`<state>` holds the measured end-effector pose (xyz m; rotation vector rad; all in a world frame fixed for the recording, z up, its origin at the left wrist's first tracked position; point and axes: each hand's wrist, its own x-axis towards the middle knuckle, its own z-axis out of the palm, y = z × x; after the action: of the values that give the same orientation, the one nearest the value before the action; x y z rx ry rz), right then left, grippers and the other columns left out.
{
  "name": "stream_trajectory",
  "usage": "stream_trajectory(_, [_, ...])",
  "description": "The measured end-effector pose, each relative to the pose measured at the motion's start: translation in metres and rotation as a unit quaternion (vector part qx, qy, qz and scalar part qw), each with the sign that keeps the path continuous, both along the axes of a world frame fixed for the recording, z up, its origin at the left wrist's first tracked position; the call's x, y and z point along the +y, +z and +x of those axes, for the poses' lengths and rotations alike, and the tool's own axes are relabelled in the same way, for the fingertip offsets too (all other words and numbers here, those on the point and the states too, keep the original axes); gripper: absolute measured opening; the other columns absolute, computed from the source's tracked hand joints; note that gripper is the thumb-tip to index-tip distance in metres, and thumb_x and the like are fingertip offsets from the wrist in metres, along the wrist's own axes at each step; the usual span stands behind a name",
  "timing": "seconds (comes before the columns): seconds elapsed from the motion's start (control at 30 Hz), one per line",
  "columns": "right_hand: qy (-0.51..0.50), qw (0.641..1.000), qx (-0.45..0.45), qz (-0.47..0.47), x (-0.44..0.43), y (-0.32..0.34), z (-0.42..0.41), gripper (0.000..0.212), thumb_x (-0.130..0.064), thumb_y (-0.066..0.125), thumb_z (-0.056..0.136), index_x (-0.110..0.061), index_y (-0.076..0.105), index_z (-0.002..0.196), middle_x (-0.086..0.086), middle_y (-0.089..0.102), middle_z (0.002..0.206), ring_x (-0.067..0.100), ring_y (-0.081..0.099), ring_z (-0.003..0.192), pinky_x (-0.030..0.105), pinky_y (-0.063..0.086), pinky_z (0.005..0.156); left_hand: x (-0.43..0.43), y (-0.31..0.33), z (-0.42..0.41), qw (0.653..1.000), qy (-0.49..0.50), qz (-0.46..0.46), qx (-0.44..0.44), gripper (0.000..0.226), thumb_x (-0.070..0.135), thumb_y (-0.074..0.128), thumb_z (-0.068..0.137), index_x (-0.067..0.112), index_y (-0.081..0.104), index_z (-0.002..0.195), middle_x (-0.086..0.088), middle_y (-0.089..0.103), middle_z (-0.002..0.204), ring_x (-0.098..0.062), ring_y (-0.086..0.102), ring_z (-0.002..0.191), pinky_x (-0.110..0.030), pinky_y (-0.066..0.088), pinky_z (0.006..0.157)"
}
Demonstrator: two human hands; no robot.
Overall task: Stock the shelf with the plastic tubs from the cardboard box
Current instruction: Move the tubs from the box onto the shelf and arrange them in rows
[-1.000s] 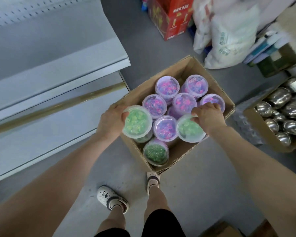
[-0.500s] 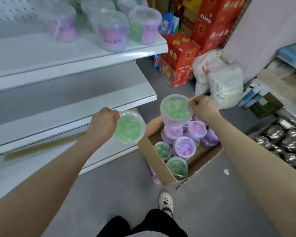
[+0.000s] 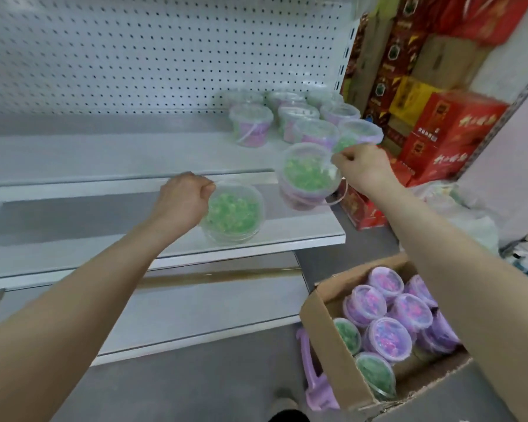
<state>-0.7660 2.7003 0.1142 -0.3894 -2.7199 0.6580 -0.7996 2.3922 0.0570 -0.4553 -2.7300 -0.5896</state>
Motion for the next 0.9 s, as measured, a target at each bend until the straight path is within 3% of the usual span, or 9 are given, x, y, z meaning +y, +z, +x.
stream_trajectory(0.1, [0.006,1.0,0.013,-0.01,-0.02,0.007,-0.034,0.038,-0.02,0.05,0.091,-0.008,0.048,0.055,0.015,0.052,0.069,0.028,0.05,0.071,0.03,0.033,0.057,-0.015,0.008,-0.008,1.0,0.028,0.005,-0.009,0.027,0.023,0.046,0.096,0.008,0.069,0.098,-0.021,0.061,0.098,-0.038,0.056,0.098,-0.037,0.04,0.077])
stream_trajectory(0.2, [0.005,1.0,-0.01,-0.001,-0.037,0.006,-0.074,0.029,-0.023,0.049,0.091,-0.005,0.064,0.075,0.015,0.062,0.079,0.028,0.057,0.078,0.029,0.042,0.066,-0.028,0.015,-0.018,0.999,0.043,0.021,-0.011,0.026,0.023,0.047,0.096,0.009,0.069,0.095,-0.019,0.061,0.095,-0.037,0.056,0.095,-0.037,0.041,0.077])
stream_trajectory(0.4, [-0.023,0.998,-0.054,0.026,-0.049,-0.005,-0.135,0.02,-0.017,0.047,0.087,-0.01,0.053,0.068,0.011,0.058,0.078,0.029,0.055,0.078,0.022,0.033,0.051,-0.04,0.031,-0.054,0.995,0.085,0.05,-0.022,0.031,0.024,0.045,0.096,0.006,0.068,0.087,-0.016,0.066,0.089,-0.036,0.057,0.091,-0.036,0.044,0.078])
stream_trajectory(0.5, [-0.021,0.996,-0.064,0.055,-0.049,-0.011,-0.153,0.023,-0.015,0.044,0.085,-0.01,0.065,0.094,0.013,0.07,0.095,0.034,0.064,0.093,0.032,0.049,0.072,-0.042,0.038,-0.079,0.991,0.107,0.073,-0.036,0.034,0.026,0.045,0.096,0.003,0.067,0.083,-0.015,0.068,0.081,-0.035,0.059,0.086,-0.036,0.046,0.075])
stream_trajectory(0.63, [-0.016,0.981,-0.047,0.19,-0.049,-0.016,-0.16,0.025,-0.019,0.043,0.091,-0.013,0.063,0.106,0.016,0.067,0.103,0.034,0.055,0.109,0.037,0.04,0.086,-0.036,0.047,-0.105,0.985,0.133,0.097,-0.059,0.037,0.027,0.044,0.096,0.002,0.067,0.082,-0.013,0.07,0.076,-0.032,0.061,0.087,-0.037,0.049,0.08])
stream_trajectory(0.7, [0.009,0.969,0.01,0.246,-0.047,-0.014,-0.156,0.027,-0.025,0.042,0.094,-0.014,0.066,0.101,0.014,0.067,0.094,0.033,0.048,0.113,0.039,0.037,0.088,-0.031,0.049,-0.115,0.978,0.149,0.121,-0.077,0.038,0.027,0.044,0.096,0.002,0.067,0.079,-0.011,0.071,0.073,-0.029,0.062,0.087,-0.035,0.049,0.079])
stream_trajectory(0.77, [0.082,0.969,0.085,0.217,-0.044,-0.012,-0.148,0.038,-0.041,0.04,0.092,-0.016,0.068,0.094,0.01,0.068,0.086,0.033,0.048,0.111,0.04,0.038,0.087,-0.027,0.048,-0.123,0.971,0.164,0.147,-0.096,0.038,0.027,0.043,0.095,0.004,0.067,0.076,-0.009,0.072,0.072,-0.027,0.064,0.088,-0.032,0.047,0.076])
stream_trajectory(0.83, [0.183,0.967,0.05,0.169,-0.04,-0.009,-0.138,0.055,-0.068,0.036,0.081,-0.027,0.068,0.101,0.002,0.068,0.098,0.028,0.047,0.115,0.042,0.039,0.095,-0.023,0.044,-0.13,0.961,0.176,0.181,-0.112,0.032,0.027,0.043,0.093,0.009,0.067,0.082,-0.009,0.072,0.071,-0.025,0.066,0.09,-0.032,0.048,0.078])
stream_trajectory(0.9, [0.248,0.947,-0.021,0.204,-0.038,-0.011,-0.128,0.078,-0.083,0.035,0.065,-0.033,0.06,0.119,-0.001,0.06,0.121,0.023,0.043,0.124,0.044,0.034,0.104,-0.021,0.039,-0.132,0.952,0.19,0.211,-0.114,0.029,0.028,0.044,0.093,0.013,0.064,0.108,-0.008,0.073,0.073,-0.021,0.065,0.099,-0.032,0.047,0.085])
